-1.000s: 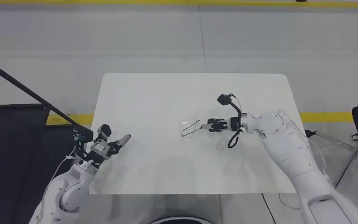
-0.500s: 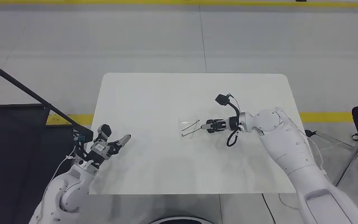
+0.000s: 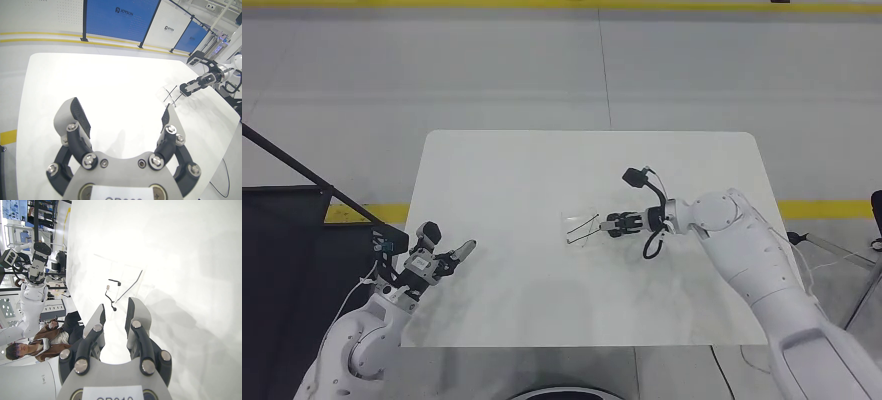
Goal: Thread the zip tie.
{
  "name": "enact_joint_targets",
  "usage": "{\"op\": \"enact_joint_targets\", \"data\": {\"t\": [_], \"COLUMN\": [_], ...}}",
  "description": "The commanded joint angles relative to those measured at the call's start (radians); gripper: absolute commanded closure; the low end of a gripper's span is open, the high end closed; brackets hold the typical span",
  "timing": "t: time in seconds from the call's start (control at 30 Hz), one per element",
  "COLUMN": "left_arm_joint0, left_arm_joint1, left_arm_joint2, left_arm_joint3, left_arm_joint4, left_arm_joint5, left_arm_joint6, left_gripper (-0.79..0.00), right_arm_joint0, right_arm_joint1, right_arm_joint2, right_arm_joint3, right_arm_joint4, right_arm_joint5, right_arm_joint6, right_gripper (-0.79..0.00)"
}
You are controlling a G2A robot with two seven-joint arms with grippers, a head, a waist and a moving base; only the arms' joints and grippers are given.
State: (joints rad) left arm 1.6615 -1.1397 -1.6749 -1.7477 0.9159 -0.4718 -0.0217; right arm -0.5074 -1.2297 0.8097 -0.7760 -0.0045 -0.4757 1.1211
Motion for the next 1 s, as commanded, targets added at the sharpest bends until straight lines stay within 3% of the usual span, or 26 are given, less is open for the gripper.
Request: {"op": "enact_joint_targets", "data": {"t": [0.0, 0.1, 0.33, 0.63, 0.73, 0.83, 0.97], "left_arm_joint0": [0.0, 0.0, 0.0, 0.0, 0.0, 0.0, 0.0], "left_arm_joint1": [0.0, 0.0, 0.0, 0.0, 0.0, 0.0, 0.0], "left_arm_joint2": [0.0, 0.0, 0.0, 0.0, 0.0, 0.0, 0.0], "left_arm_joint3": [0.0, 0.0, 0.0, 0.0, 0.0, 0.0, 0.0], "left_arm_joint4": [0.0, 0.0, 0.0, 0.0, 0.0, 0.0, 0.0], "left_arm_joint5": [0.0, 0.0, 0.0, 0.0, 0.0, 0.0, 0.0], "left_arm_joint6": [0.0, 0.0, 0.0, 0.0, 0.0, 0.0, 0.0], "left_gripper": [-0.785, -0.785, -0.785, -0.785, -0.785, -0.785, -0.785], "right_arm_joint0": [0.004, 0.009, 0.017, 0.025, 0.028, 0.031, 0.033], "right_arm_joint1": [-0.003, -0.007, -0.014, -0.023, -0.025, -0.027, -0.03], "right_arm_joint2": [-0.003, -0.007, -0.014, -0.022, -0.023, -0.025, -0.024], "right_arm_joint3": [0.008, 0.017, 0.032, 0.046, 0.052, 0.055, 0.061], "right_arm_joint4": [0.002, 0.004, 0.008, 0.008, 0.008, 0.007, 0.011], "right_arm_joint5": [-0.002, -0.007, -0.018, -0.02, -0.022, -0.024, -0.031], "right_arm_joint6": [0.001, 0.004, 0.011, 0.015, 0.014, 0.015, 0.018], "right_gripper": [-0.231, -0.179, -0.135, -0.129, -0.095, -0.009, 0.0]}}
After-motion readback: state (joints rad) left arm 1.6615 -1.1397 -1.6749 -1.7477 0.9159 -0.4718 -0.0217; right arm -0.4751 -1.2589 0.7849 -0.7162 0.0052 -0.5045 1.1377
